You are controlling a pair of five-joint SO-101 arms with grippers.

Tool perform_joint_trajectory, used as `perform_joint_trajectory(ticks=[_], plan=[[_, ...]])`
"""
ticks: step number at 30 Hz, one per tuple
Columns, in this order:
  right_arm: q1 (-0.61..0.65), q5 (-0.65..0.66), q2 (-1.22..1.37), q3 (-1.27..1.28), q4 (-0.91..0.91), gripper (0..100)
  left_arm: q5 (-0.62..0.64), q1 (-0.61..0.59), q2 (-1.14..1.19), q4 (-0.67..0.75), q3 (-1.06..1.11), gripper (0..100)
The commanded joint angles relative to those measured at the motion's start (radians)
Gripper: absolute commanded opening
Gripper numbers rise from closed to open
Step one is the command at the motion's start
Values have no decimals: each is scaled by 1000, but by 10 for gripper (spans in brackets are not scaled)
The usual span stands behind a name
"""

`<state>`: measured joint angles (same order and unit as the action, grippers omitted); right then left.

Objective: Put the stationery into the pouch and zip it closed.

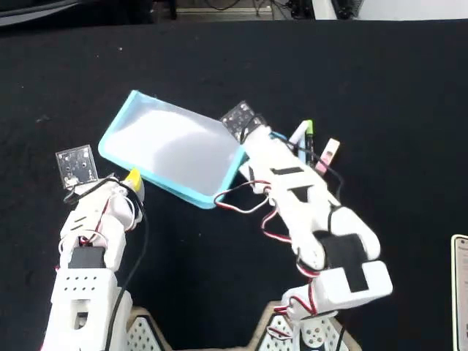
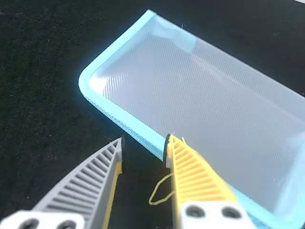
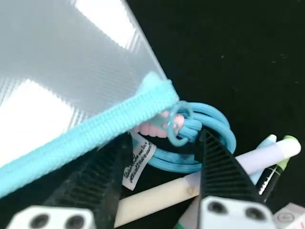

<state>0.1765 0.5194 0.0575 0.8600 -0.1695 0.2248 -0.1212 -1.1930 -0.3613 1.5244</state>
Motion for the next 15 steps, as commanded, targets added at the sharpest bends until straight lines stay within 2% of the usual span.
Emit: perform_joint_trajectory(ticks=[1, 3, 7, 15], plan=[[0, 34, -4, -61, 25, 208, 8, 7, 5, 18, -50, 159], [-2, 38, -18, -61, 25, 164, 8, 8, 5, 18, -50, 159], [-29, 34, -73, -56, 26, 13, 6, 7, 5, 18, -50, 159], [-40, -126, -410, 153, 25, 11, 3, 8, 5, 18, -50, 159]])
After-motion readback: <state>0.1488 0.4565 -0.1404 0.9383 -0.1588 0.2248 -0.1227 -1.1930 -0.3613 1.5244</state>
